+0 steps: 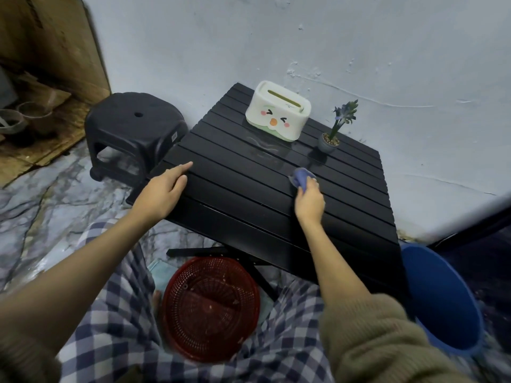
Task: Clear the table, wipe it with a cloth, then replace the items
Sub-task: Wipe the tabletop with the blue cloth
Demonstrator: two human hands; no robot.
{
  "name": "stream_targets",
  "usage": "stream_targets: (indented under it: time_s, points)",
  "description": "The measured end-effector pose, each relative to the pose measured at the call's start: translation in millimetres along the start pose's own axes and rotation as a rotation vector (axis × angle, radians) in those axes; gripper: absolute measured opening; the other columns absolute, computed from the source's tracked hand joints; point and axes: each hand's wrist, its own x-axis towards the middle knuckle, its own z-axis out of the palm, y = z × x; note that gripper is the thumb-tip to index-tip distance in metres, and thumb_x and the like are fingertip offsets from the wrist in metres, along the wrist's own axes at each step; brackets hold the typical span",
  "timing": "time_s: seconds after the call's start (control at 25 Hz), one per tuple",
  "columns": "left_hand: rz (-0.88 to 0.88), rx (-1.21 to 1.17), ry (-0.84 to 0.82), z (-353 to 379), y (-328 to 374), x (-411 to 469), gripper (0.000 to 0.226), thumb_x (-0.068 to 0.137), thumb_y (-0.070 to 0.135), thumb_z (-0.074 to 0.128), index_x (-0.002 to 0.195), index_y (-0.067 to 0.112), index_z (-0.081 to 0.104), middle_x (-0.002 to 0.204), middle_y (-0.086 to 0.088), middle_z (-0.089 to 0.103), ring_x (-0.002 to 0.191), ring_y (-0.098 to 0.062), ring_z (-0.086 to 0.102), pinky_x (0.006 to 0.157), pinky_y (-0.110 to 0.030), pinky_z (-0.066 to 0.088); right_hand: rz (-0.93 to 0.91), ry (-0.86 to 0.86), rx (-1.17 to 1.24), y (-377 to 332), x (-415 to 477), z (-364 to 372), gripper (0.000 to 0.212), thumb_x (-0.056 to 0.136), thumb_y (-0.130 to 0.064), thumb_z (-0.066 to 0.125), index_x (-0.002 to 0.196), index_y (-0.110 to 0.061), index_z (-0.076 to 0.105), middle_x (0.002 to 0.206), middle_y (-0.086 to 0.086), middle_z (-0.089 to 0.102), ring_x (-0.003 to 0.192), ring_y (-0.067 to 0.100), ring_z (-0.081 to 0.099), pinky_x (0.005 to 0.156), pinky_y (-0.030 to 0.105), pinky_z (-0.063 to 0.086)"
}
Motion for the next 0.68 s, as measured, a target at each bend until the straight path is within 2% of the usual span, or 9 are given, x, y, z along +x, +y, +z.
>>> stream_targets:
  time_s: [0.16,0.24,0.32,0.4,0.48,0.56,0.68]
  points:
    - [0.002,0.045,0.010,-1.2,-1.4,-1.5,0.041,0.096,0.026,0.033,0.137,0.027,0.038,0.144,-0.007,0.046,0.130,-0.028,0.044,0.102,-0.042,0.038,-0.318,-0.180,0.096,-56.1,-34.9,26.4,0.043,0.093,-0.006,0.042,0.136,-0.005,0.038,0.148,0.014,0.037,0.135,0.028,0.038,0.109,0.034,0.030]
    - [0.007,0.065,0.009,-0.9,-2.0,-1.6,0.041,0.096,0.026,0.033,0.137,0.028,0.038,0.143,-0.007,0.046,0.130,-0.029,0.044,0.101,-0.042,0.038,-0.421,-0.235,0.135,-41.1,-62.3,18.1,0.045,0.090,0.001,0.044,0.135,-0.005,0.041,0.146,0.013,0.040,0.136,0.024,0.037,0.110,0.025,0.026]
    - [0.002,0.055,0.020,-0.5,-1.5,-1.2,0.040,0.096,0.026,0.033,0.136,0.029,0.039,0.142,-0.007,0.047,0.129,-0.030,0.045,0.100,-0.043,0.039,-0.445,-0.197,0.135,-2.3,-80.7,-4.5,0.047,0.087,0.005,0.046,0.133,-0.005,0.043,0.143,0.013,0.044,0.133,0.023,0.041,0.107,0.017,0.023]
    - [0.001,0.049,0.019,-0.5,-0.5,-0.6,0.040,0.096,0.026,0.033,0.136,0.028,0.039,0.141,-0.008,0.049,0.128,-0.030,0.045,0.100,-0.044,0.040,-0.369,-0.125,0.091,41.4,-81.3,-33.9,0.046,0.088,0.004,0.046,0.133,-0.006,0.044,0.142,0.013,0.046,0.131,0.025,0.044,0.105,0.018,0.026]
    - [0.009,0.046,0.002,0.1,0.6,-0.7,0.040,0.096,0.024,0.033,0.136,0.027,0.039,0.141,-0.011,0.049,0.129,-0.031,0.044,0.103,-0.045,0.038,-0.176,-0.041,0.058,64.2,-68.2,-51.3,0.041,0.092,-0.003,0.045,0.133,-0.005,0.044,0.139,0.016,0.049,0.127,0.030,0.048,0.103,0.030,0.035]
    - [0.008,0.015,-0.002,-1.0,1.7,0.0,0.040,0.096,0.022,0.034,0.136,0.025,0.040,0.141,-0.010,0.049,0.131,-0.029,0.043,0.105,-0.043,0.036,-0.009,0.059,0.058,51.3,-51.3,-39.8,0.038,0.093,-0.006,0.044,0.131,-0.003,0.046,0.135,0.020,0.052,0.121,0.037,0.051,0.098,0.038,0.041]
    - [-0.003,-0.062,0.009,-5.3,3.8,1.8,0.040,0.096,0.021,0.035,0.135,0.020,0.042,0.142,-0.006,0.048,0.132,-0.023,0.042,0.107,-0.032,0.032,-0.023,0.076,0.048,-11.9,-27.5,8.7,0.039,0.091,-0.003,0.043,0.130,0.002,0.043,0.136,0.024,0.049,0.122,0.037,0.050,0.100,0.042,0.041]
